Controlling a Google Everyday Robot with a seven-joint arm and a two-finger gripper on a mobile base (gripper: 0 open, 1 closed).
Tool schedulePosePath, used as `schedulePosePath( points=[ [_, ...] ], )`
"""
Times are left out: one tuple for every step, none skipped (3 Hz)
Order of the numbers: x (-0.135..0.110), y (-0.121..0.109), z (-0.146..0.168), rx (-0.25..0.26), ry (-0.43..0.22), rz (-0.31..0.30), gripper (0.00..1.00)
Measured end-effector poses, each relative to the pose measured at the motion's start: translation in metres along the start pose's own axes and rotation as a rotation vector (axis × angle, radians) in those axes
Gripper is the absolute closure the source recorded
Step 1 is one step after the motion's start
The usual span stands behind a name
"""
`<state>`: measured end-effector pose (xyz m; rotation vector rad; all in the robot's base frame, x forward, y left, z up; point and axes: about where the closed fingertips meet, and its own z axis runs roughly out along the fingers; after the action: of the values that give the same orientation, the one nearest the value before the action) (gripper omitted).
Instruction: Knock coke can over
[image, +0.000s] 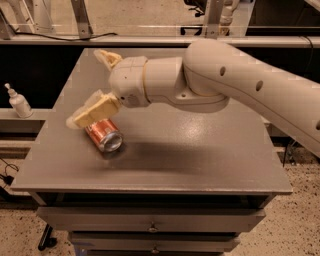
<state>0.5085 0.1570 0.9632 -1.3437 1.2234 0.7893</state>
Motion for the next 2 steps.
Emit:
schedulePosePath(
  points=[
    [0.001,-0.012,0.002,0.01,0.007,-0.016,0.0],
    [0.019,-0.018,-0.017,0.021,0.022,-0.013,0.0]
  ],
)
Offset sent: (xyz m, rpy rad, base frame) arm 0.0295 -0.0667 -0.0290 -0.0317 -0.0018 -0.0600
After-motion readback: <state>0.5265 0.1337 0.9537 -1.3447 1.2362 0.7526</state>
